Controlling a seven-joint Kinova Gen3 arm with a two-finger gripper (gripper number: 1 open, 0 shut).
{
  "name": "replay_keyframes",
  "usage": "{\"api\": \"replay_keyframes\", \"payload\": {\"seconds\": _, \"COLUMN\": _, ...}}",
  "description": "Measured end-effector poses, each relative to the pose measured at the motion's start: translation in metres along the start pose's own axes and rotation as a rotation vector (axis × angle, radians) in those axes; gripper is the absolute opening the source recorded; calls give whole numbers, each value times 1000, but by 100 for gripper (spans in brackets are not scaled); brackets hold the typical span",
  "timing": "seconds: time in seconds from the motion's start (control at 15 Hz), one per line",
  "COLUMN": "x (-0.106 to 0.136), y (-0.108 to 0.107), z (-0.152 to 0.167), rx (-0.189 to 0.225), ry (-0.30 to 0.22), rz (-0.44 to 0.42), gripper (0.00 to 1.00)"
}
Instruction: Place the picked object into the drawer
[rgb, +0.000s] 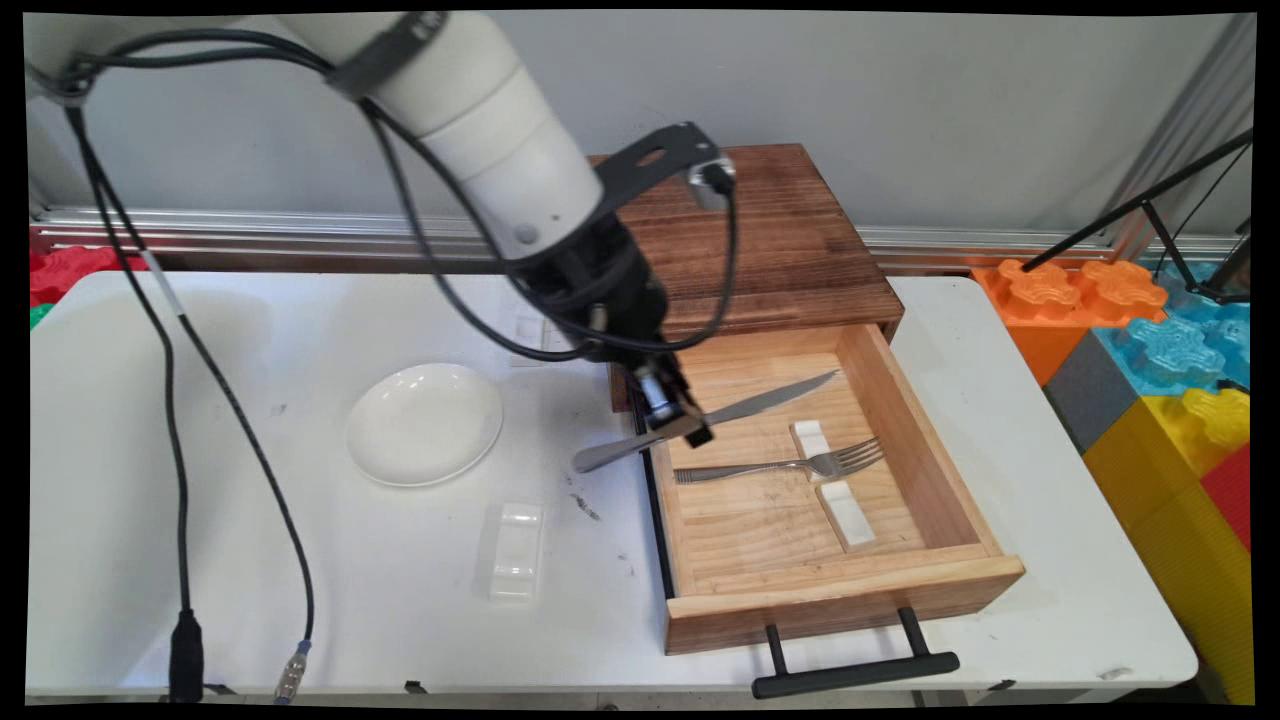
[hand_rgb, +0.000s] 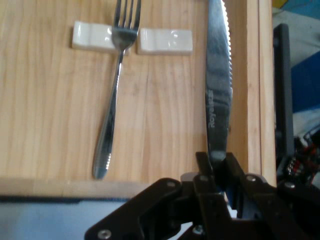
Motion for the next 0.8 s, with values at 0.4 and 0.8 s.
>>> {"api": "replay_keyframes", "payload": {"seconds": 0.4, "x": 25, "y": -3, "z": 22, "rx": -6, "ry": 40, "rz": 9, "gripper": 0}}
{"api": "replay_keyframes", "payload": {"seconds": 0.8, "x": 48, "y": -7, "z": 44, "rx": -10, "ry": 75, "rz": 16, "gripper": 0}}
